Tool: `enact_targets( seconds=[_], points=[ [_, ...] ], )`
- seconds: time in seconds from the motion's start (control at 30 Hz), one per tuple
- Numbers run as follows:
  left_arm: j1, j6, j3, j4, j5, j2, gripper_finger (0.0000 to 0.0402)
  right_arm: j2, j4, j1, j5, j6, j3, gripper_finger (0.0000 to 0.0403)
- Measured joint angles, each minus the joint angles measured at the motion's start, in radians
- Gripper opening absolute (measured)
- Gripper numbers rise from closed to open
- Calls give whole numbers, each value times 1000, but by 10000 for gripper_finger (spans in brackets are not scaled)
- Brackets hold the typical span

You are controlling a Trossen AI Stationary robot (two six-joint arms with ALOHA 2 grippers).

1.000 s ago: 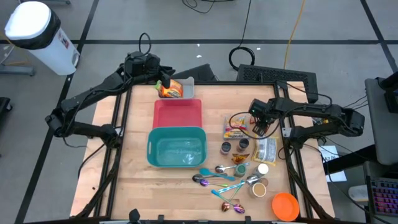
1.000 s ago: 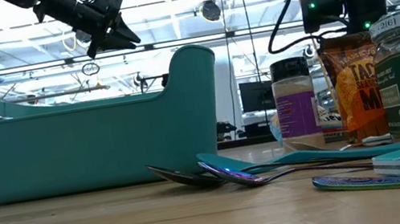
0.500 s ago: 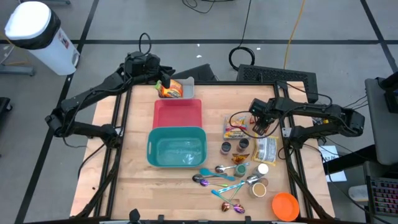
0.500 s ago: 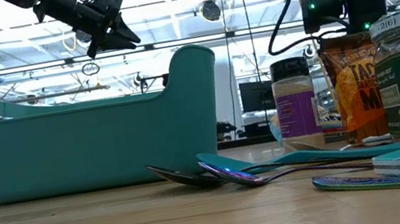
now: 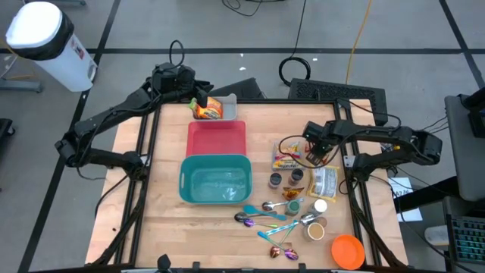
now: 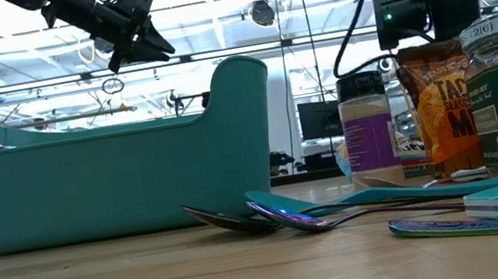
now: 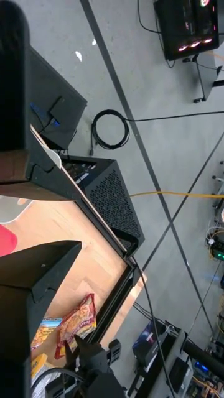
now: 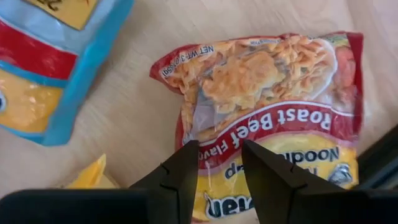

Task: Pick & Place Food Item
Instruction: Put the red noodle pack into the gray bin

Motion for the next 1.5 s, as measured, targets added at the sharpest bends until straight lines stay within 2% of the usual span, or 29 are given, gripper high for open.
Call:
enact_targets(
  seconds=[0.2, 0.5, 0.77, 0.97, 1.17, 1.33, 1.5],
  points=[
    [0, 0, 0, 0, 0, 0, 120, 0, 6, 0, -1, -1, 0, 105],
    [0, 0, 0, 0, 0, 0, 120, 0, 7, 0, 1, -1, 0, 8],
    [0, -1, 0, 0, 0, 0, 120, -15, 103, 0, -4, 9, 5, 2],
    [-1, -1, 0, 0, 0, 0, 120, -74, 141, 0, -3, 17, 73, 1],
    [-8, -1, 0, 2, 0, 0, 120, -186, 317, 0, -8, 6, 100, 0],
    [-28, 0, 0, 25, 0, 0, 120, -265, 553, 1, -88, -1, 88, 0],
    [-57, -1, 0, 56, 0, 0, 120, -286, 818, 2, -194, 4, 42, 0]
  ],
)
